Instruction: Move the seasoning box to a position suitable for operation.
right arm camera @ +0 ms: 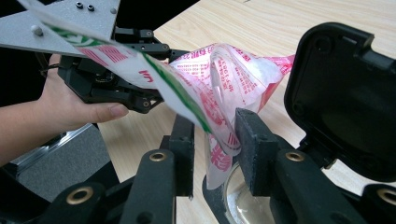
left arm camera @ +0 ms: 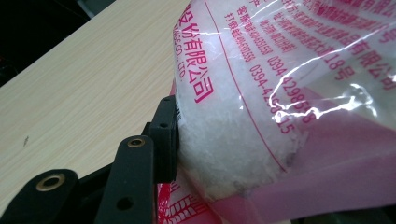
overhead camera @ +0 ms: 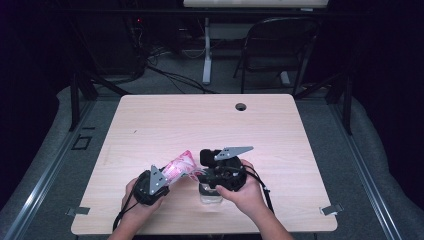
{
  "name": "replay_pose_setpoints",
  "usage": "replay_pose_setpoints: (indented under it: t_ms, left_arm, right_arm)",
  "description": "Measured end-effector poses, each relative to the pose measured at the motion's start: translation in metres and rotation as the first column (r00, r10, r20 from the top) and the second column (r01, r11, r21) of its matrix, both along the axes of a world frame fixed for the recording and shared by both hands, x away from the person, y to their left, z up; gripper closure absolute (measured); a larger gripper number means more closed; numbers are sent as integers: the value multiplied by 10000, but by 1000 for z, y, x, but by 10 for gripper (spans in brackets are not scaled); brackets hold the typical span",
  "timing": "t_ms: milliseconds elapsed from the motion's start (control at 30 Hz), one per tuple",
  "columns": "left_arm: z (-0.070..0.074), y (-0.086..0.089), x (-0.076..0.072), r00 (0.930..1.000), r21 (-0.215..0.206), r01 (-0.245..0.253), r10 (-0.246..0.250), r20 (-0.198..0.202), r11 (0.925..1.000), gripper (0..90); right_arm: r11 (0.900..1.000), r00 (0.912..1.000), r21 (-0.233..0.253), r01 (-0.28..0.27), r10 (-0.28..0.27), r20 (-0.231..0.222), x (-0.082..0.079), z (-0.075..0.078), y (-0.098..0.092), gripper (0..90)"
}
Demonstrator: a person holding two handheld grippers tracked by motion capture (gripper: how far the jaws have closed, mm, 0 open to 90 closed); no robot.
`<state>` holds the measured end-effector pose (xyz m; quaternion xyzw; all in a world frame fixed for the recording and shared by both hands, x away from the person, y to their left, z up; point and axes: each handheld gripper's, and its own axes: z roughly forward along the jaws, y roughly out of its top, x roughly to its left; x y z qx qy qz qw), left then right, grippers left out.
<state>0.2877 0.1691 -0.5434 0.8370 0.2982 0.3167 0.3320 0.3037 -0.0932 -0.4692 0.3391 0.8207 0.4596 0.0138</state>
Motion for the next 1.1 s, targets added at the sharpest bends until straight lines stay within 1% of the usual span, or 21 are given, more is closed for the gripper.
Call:
replay_pose_setpoints:
  t_ms: [67,167,300,333,400,467,600,633,700,800,867,933,967,1100]
  left_arm:
    - [0,-1,-1,10000,176,5,-6,86,9998,592]
    - [0,-1,-1,9999,249,5,-7,107,9997,592]
    - [1,1,-1,9999,264,-16,13,123,9996,592]
    - [0,1,-1,9999,211,-56,53,148,9998,592]
    - [1,2,-1,9998,279,-70,65,174,9996,593]
    - [1,3,-1,9999,246,-103,100,115,9996,593]
    - [2,5,-1,9996,164,-205,202,196,9997,593]
    - [3,5,-1,9996,167,-220,217,160,9996,593]
    - [3,5,-1,9994,177,-267,263,222,9995,593]
    - [5,7,-2,9985,213,-368,359,415,9991,593]
    - [6,8,-2,9986,255,-356,346,395,9990,593]
    - [7,9,-2,9980,211,-432,422,474,9988,593]
    - [8,9,-2,9974,202,-479,468,541,9986,593]
    - [9,11,-2,9969,227,-543,529,577,9983,593]
  right_arm:
    - [10000,10000,-37,-23,22,-55,0,-1,-1,683]
    - [10000,10000,-22,-42,42,-53,-1,-1,0,683]
    - [10000,10000,-35,-69,69,-62,-1,-1,0,682]
    - [10000,10000,-44,-61,61,-57,-1,-1,0,682]
    - [10000,10000,2,-33,33,-54,-1,0,-1,682]
    - [10000,10000,33,-11,11,-61,-1,0,-1,682]
    - [10000,10000,21,-25,25,-67,-1,0,-2,674]
    - [10000,10000,24,-31,31,-73,-1,0,-2,671]
    - [10000,10000,61,-5,5,-77,-1,0,-2,665]
    - [10000,9999,-3,-29,29,-132,-1,-1,-2,653]
    - [10000,9999,6,7,-7,-138,-1,-1,-3,651]
    - [10000,9999,-30,-42,41,-145,0,0,-3,649]
    - [10000,9999,16,-7,7,-142,0,1,-5,646]
    - [9999,9998,123,79,-77,-164,0,1,-7,642]
